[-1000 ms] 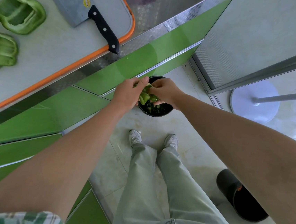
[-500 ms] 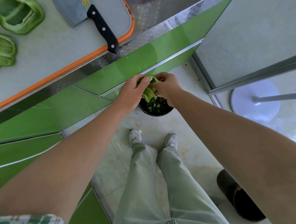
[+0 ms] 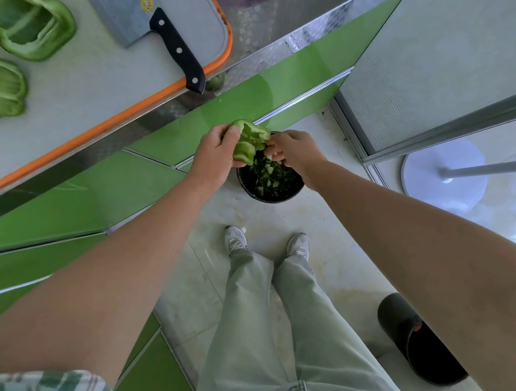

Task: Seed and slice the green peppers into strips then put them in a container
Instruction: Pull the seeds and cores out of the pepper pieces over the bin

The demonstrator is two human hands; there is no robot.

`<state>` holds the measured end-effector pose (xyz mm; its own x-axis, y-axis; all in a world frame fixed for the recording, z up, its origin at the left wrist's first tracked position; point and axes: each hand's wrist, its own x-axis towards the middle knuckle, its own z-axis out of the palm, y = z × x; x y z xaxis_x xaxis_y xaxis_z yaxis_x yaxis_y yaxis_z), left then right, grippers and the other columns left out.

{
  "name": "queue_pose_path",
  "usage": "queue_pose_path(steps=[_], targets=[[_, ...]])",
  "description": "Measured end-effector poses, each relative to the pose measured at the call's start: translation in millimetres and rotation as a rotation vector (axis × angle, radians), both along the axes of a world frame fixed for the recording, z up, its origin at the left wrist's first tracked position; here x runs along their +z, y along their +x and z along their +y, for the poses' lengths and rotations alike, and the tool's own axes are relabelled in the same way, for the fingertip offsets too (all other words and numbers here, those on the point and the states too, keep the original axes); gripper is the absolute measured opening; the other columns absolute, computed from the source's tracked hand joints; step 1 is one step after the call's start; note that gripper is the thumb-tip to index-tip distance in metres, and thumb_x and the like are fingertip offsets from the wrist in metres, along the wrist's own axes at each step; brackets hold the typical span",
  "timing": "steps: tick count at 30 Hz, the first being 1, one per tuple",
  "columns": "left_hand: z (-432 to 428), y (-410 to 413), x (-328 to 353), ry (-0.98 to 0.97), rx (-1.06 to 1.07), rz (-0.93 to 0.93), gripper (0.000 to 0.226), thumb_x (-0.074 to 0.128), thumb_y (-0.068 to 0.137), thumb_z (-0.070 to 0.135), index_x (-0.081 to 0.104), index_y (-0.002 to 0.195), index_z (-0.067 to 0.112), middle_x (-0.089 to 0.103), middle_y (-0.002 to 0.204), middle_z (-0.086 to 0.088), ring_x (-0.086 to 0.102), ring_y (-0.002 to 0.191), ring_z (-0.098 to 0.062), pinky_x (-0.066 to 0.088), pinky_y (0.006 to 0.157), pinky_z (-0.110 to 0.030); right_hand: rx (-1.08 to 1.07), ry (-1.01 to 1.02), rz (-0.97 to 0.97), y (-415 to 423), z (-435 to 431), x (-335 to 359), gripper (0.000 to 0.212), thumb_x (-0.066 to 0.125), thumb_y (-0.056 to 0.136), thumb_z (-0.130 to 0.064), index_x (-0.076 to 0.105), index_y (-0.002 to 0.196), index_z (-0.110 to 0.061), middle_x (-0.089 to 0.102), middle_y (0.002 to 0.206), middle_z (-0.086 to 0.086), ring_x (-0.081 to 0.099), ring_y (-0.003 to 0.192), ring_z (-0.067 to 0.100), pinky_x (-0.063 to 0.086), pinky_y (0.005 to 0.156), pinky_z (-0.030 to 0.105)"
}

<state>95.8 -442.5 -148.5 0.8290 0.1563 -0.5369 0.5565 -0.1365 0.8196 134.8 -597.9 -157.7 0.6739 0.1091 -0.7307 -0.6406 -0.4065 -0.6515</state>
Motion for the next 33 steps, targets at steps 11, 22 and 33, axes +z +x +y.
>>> queue_pose_path(steps=[11, 22, 33], targets=[[-6.0, -3.1, 9.0, -0.119, -0.07, 0.02, 0.034, 0.06, 0.096, 0.02, 0.051, 0.126, 0.006, 0.06, 0.104, -0.001, 0.069, 0.088, -0.016, 0.061, 0.075, -0.036, 0.042, -0.094, -0.227, -1.4, 20.1, 0.0, 0.005, 0.056, 0.09, -0.015, 0.059, 0.087, -0.012, 0.06, 0.072, 0.004, 0.061, 0.071, 0.024, 0.057, 0.074, 0.045], [2.5, 0.0, 5.8, -0.073, 0.032, 0.026, 0.032, 0.064, 0.085, 0.008, 0.051, 0.115, 0.011, 0.053, 0.121, -0.01, 0.069, 0.095, -0.027, 0.061, 0.07, -0.032, 0.19, 0.049, -0.04, -1.0, 7.5, 9.1, 0.048, 0.047, 0.087, 0.003, 0.046, 0.13, -0.018, 0.056, 0.099, 0.0, 0.054, 0.089, 0.017, 0.05, 0.077, 0.03], [-4.3, -3.1, 10.4, -0.258, 0.009, 0.099, 0.021, 0.055, 0.097, 0.012, 0.051, 0.117, 0.006, 0.059, 0.096, -0.007, 0.07, 0.087, -0.021, 0.061, 0.077, -0.043, -0.049, 0.019, -0.122, -0.2, 22.9, 1.0, 0.017, 0.071, 0.081, -0.019, 0.065, 0.093, -0.009, 0.064, 0.074, 0.002, 0.064, 0.071, 0.02, 0.058, 0.073, 0.034]])
